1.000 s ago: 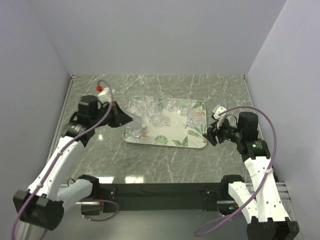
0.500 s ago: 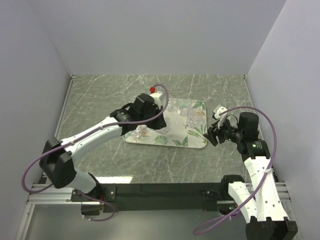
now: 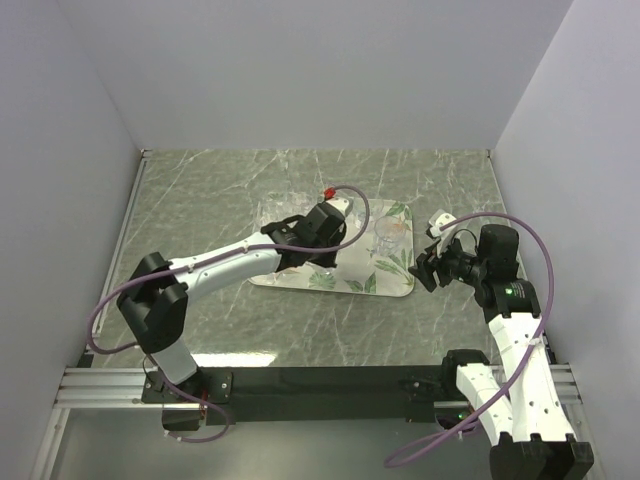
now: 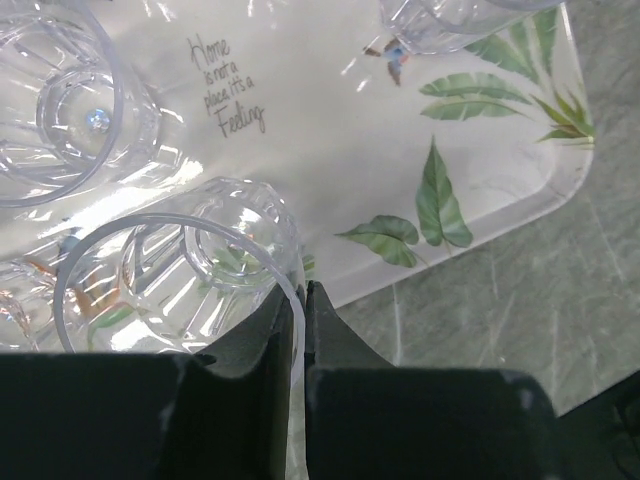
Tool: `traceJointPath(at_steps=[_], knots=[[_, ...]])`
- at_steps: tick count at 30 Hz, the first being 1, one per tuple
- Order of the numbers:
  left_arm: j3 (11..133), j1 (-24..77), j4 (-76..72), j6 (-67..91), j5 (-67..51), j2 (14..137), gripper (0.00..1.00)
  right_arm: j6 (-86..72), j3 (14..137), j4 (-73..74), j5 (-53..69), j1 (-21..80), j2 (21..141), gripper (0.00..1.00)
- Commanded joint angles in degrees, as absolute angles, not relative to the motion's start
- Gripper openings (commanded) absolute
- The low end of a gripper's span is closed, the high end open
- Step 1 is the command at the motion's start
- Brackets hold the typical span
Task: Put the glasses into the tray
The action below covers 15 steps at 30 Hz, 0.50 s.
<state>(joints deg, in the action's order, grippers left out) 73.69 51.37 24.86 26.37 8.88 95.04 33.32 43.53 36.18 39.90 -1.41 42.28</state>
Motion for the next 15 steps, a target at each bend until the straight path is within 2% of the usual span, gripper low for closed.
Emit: traceJointPath(at_steps=[1,6,15], knots=[[77.52,52.47,25.22,25.22,14.76,96.85,0.01,33.75,43.24,34.63,40.16,-1.93,41.92,0.70],[78.22,53.26,26.10,25.05,17.49,98.52,0.06,33.84,43.24,34.63,40.17,-2.11,41.92,0.70],[77.26,54.05,25.66,24.96,17.93,98.44,0.29,33.75,43.24,34.72,40.34,-2.55,41.84,0.70]])
